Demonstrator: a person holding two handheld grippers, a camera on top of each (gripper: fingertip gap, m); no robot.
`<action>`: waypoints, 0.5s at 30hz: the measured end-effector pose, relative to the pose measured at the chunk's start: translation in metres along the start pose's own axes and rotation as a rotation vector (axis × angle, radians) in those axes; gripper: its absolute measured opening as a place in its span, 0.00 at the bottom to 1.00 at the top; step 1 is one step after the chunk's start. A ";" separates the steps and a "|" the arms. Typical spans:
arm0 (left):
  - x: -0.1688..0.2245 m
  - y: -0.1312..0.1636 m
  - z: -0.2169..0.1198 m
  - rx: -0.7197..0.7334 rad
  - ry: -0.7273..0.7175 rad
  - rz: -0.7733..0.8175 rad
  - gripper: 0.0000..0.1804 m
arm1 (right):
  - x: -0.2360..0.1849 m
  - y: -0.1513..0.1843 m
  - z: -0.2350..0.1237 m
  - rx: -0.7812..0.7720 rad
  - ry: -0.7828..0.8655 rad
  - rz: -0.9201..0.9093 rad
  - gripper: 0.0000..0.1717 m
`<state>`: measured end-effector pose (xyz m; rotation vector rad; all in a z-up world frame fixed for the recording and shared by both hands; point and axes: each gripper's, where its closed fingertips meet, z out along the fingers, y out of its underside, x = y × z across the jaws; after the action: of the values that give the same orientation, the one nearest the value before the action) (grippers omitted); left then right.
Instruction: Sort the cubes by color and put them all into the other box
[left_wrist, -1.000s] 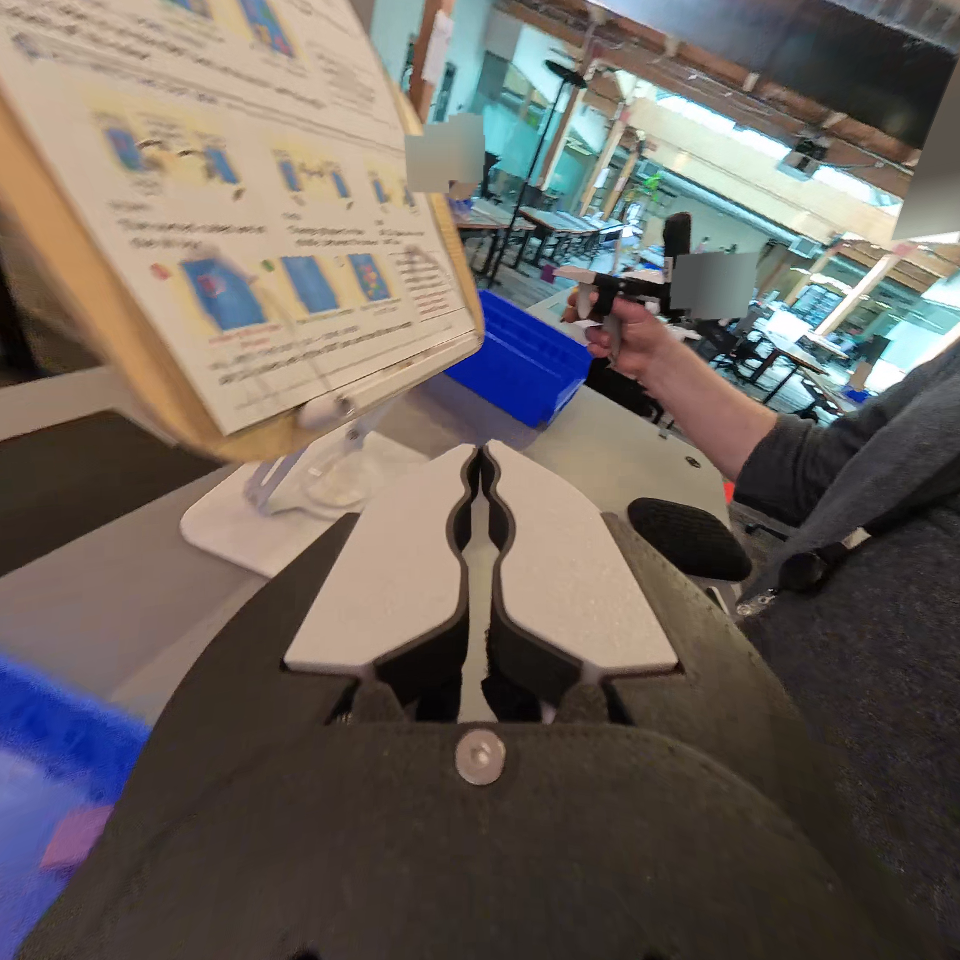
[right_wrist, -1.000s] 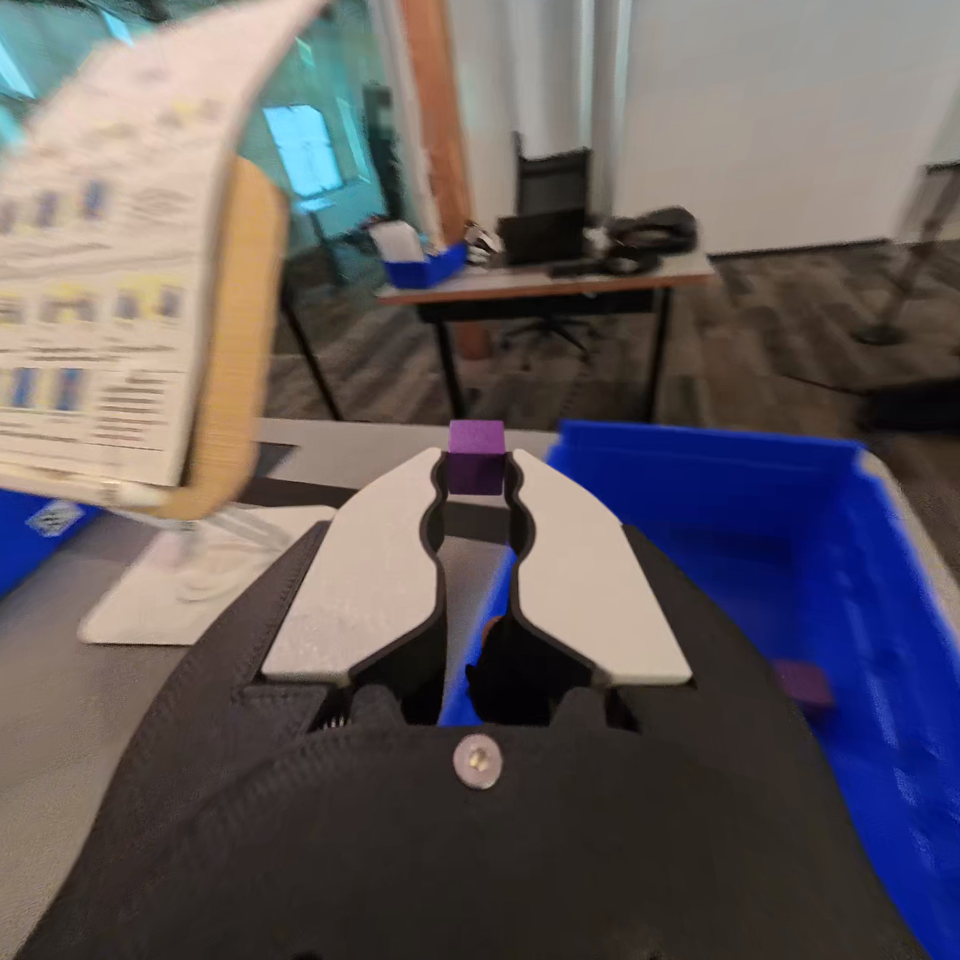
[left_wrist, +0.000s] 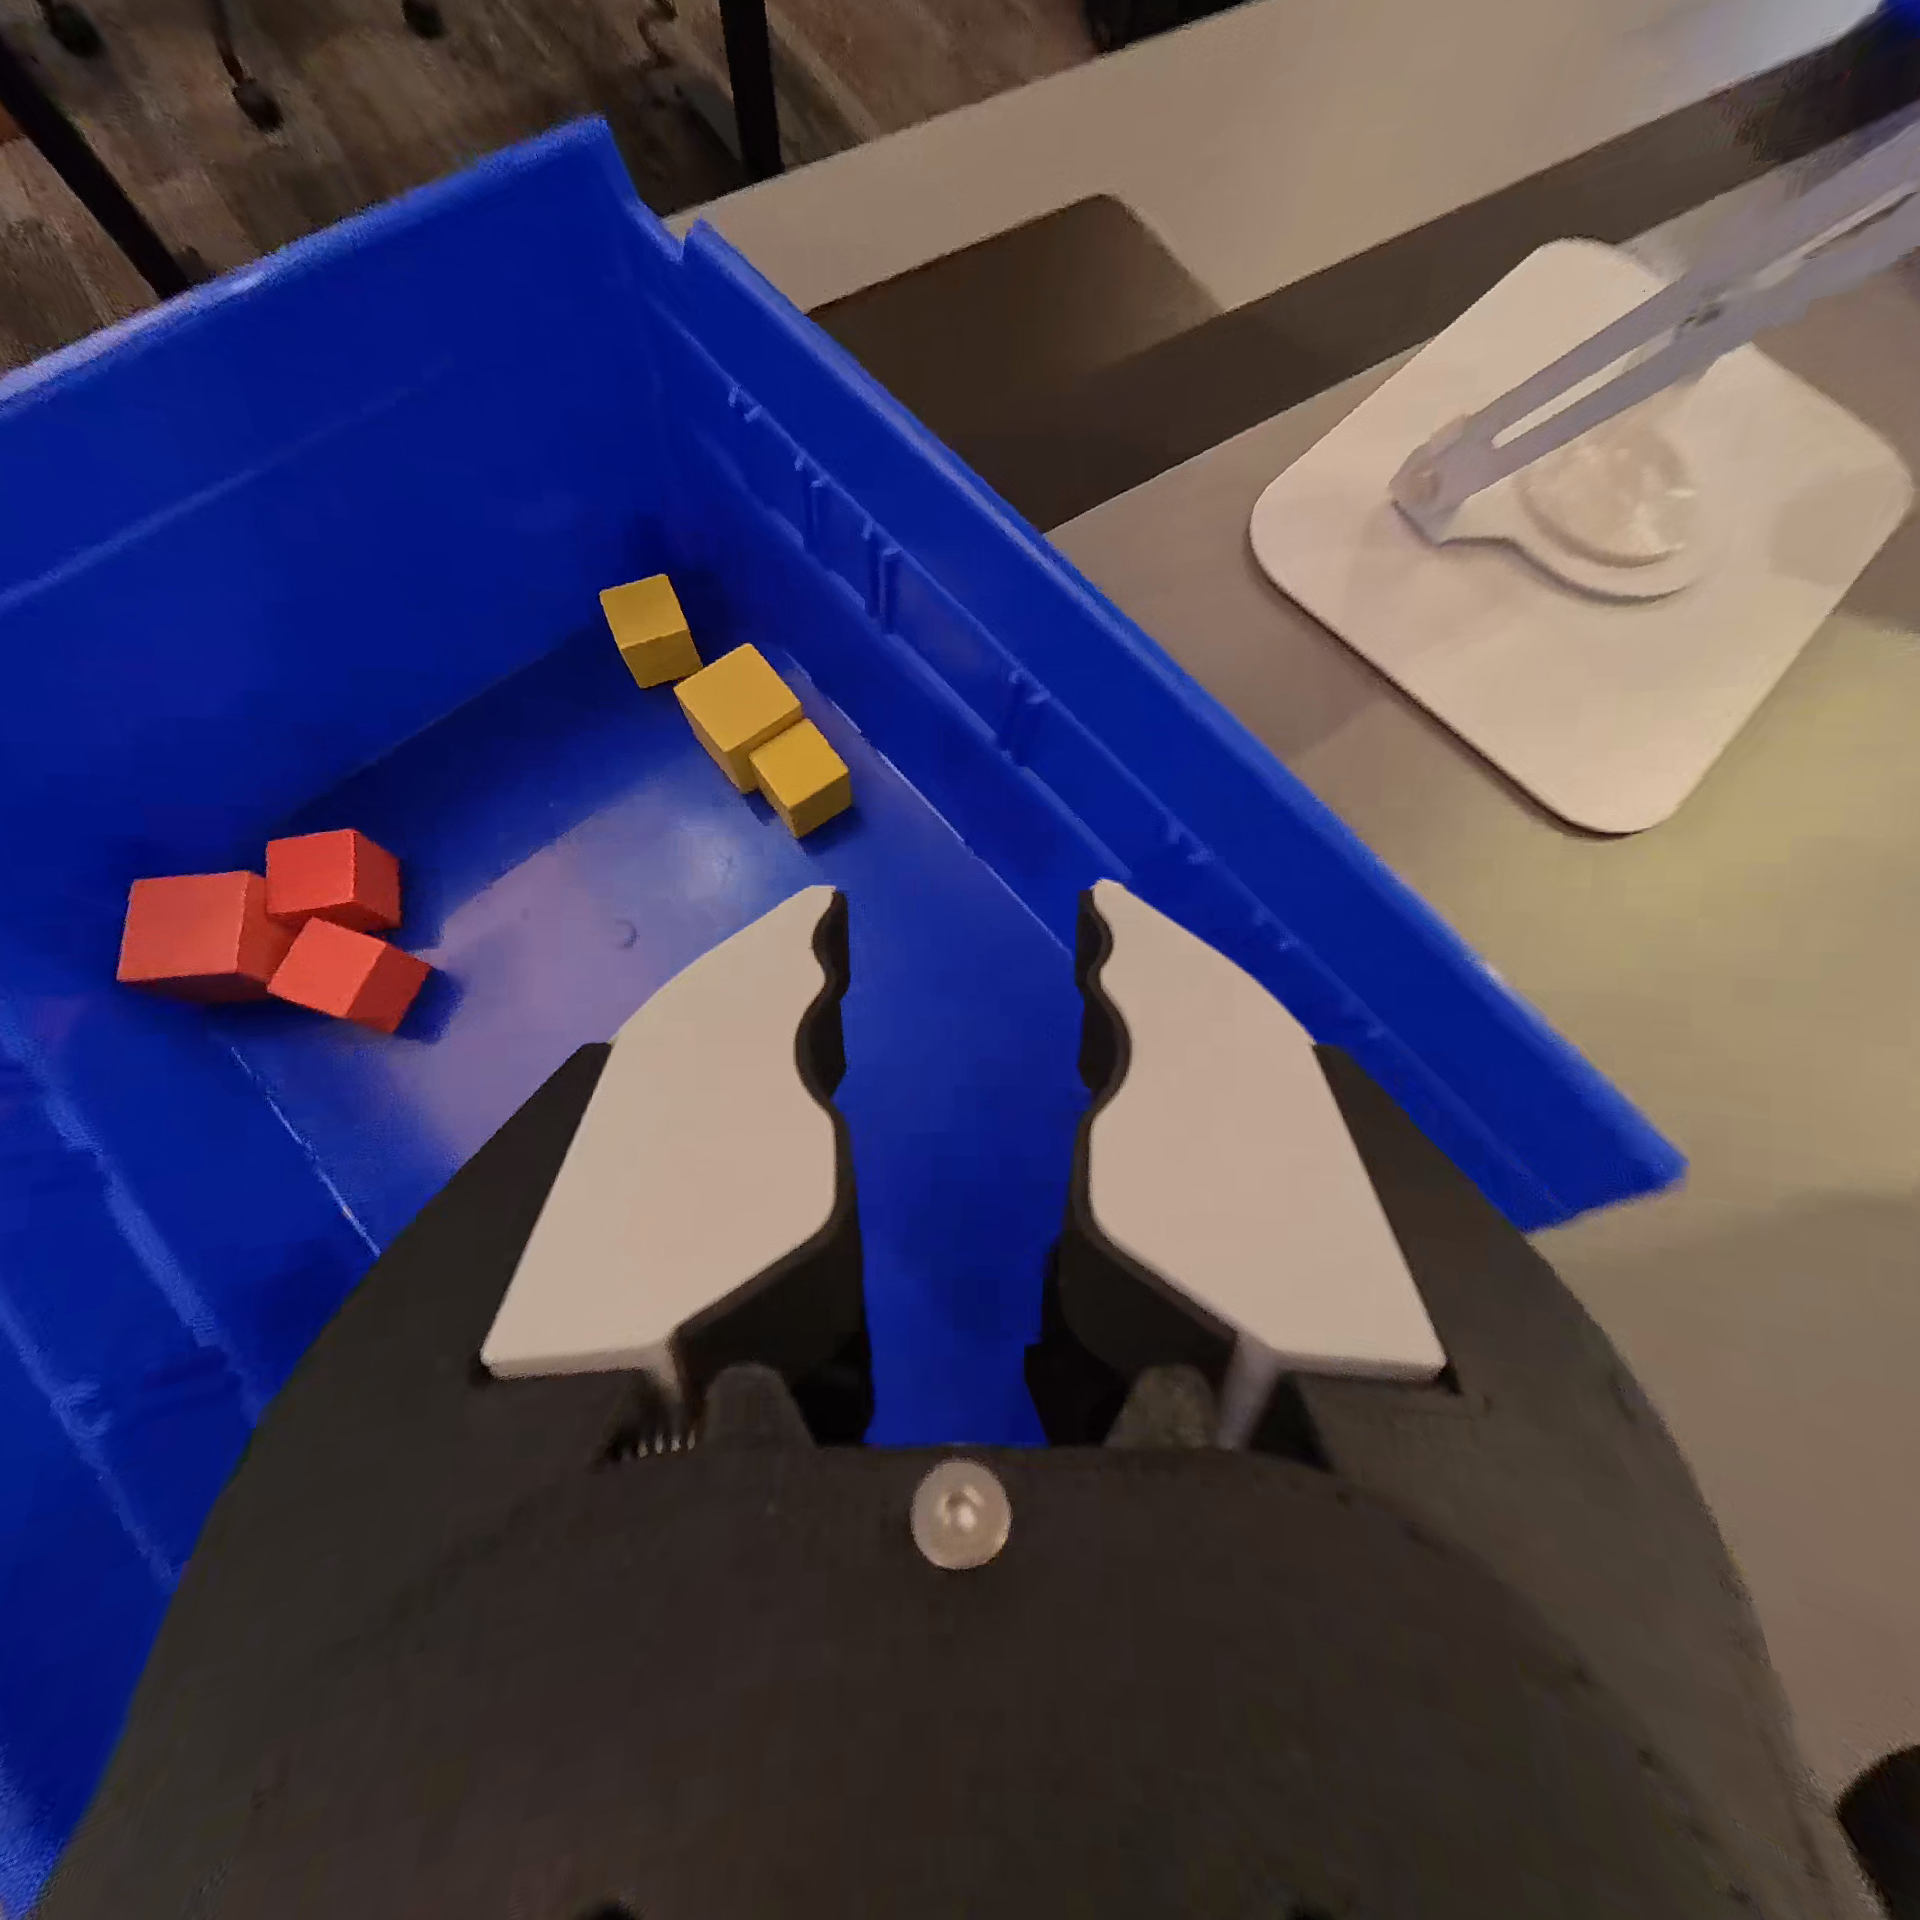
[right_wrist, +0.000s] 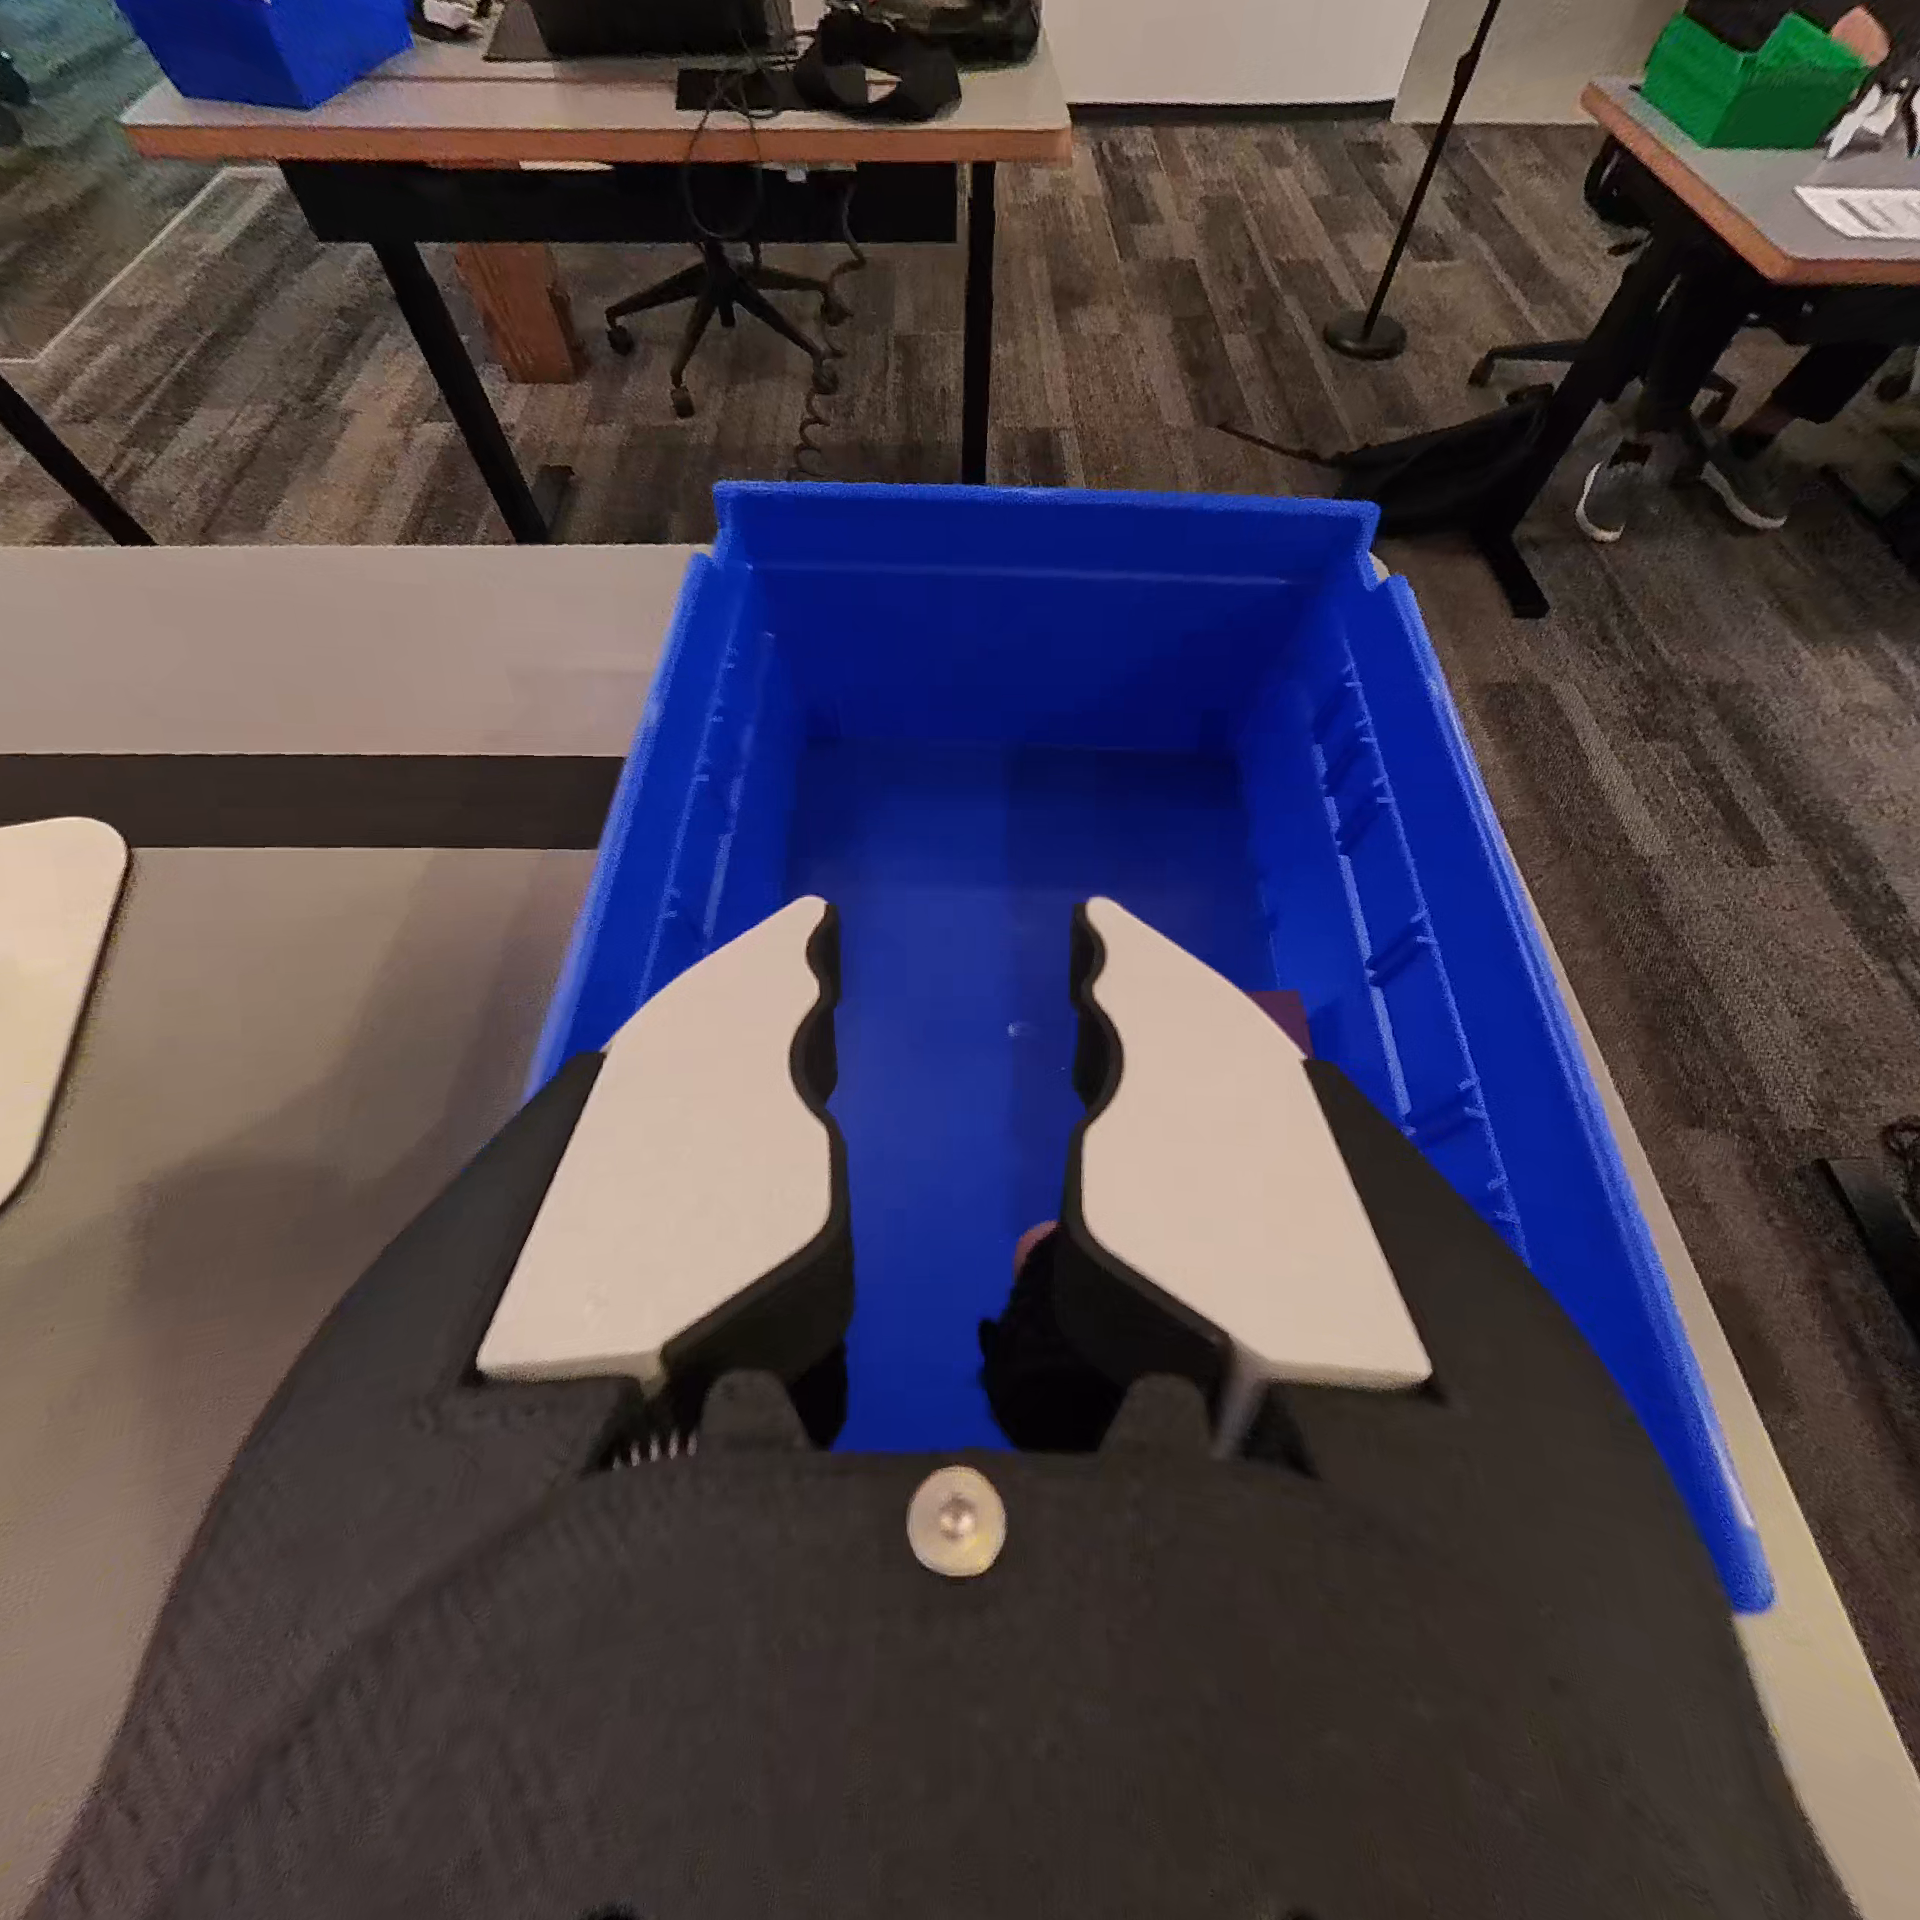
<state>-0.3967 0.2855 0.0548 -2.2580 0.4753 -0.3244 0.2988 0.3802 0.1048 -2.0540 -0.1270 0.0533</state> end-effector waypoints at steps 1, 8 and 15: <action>-0.004 0.000 0.008 -0.023 0.001 0.005 0.24 | -0.004 -0.002 -0.004 0.005 -0.001 -0.008 0.25; -0.018 0.008 0.050 -0.138 0.023 -0.096 0.26 | -0.025 -0.010 -0.022 0.020 -0.011 -0.046 0.24; 0.030 0.033 0.007 -0.258 0.252 0.055 0.21 | -0.039 -0.015 -0.031 0.028 -0.038 -0.082 0.22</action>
<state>-0.3749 0.2572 0.0277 -2.4596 0.7458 -0.5504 0.2616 0.3552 0.1325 -2.0182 -0.2330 0.0433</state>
